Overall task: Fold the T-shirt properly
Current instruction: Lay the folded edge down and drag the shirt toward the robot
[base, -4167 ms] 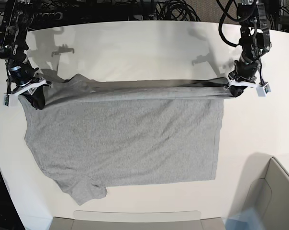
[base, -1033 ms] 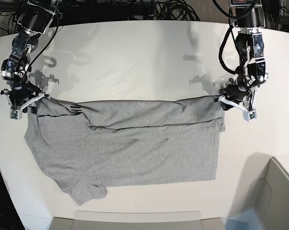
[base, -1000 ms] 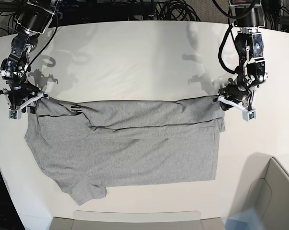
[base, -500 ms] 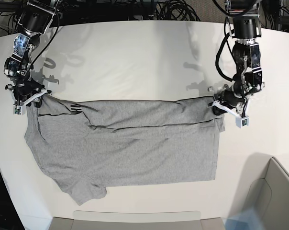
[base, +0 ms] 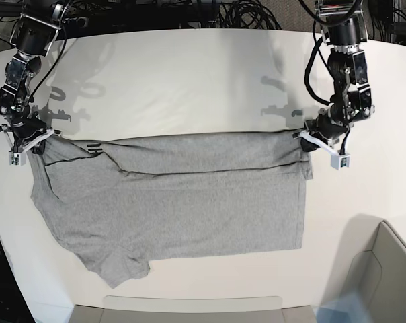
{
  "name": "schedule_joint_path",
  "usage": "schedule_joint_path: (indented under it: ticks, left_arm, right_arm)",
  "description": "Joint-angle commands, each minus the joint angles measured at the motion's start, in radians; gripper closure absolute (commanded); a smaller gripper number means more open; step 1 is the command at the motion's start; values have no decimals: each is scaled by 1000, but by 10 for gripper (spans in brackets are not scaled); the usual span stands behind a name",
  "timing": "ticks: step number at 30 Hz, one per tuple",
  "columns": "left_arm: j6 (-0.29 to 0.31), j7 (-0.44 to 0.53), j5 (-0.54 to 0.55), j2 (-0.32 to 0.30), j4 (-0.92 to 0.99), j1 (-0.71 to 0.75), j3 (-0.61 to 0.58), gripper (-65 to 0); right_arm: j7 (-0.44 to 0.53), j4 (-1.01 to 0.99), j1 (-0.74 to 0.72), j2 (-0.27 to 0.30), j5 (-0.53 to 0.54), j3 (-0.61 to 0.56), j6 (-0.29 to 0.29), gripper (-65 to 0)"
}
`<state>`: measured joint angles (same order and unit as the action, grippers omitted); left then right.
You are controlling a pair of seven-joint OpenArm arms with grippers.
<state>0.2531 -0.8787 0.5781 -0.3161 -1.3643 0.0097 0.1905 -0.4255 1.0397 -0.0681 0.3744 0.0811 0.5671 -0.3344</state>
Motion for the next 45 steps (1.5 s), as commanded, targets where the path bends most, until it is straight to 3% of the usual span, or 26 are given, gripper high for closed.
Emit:
schedule_joint_path:
  ticks: [1,4,9,16,22,29,34,41,45]
  left_arm:
    - [-16,-27,-33,-13,-27,25,20,0]
    - [-16,-27,-33,-13,-79,72,56,0]
    - [-16,-27,-33,-13,-99,128,60,0]
    - [-16,-10,-34,-76,-97,218,66,0]
    - [-15,6,-34,-102,-97,278,157,0]
    - [-13,14,-34,-214,-96,370,166,0]
    - [-13,16,-34,-260,-96,428,169,0]
    - [-13,6,-34,-288,-102,427,165,0]
    - [-13,11,-34,-291,-160,424,172,-132]
  right_arm:
    - [-54,0,15,13,-42,4,21,0]
    - [-49,7,69,28,-39,-2,4,0]
    - [-51,7,121,1,-39,6,-153,0]
    - [-46,106,245,-81,-39,3,-164,0]
    - [-49,268,350,-179,-39,0,-164,0]
    - [-52,425,468,-282,-40,4,-162,0]
    - [-54,491,546,-344,-40,6,-157,0]
    - [-52,594,560,-440,-40,75,-157,-2]
    - [-52,709,549,-466,-40,147,-162,-106]
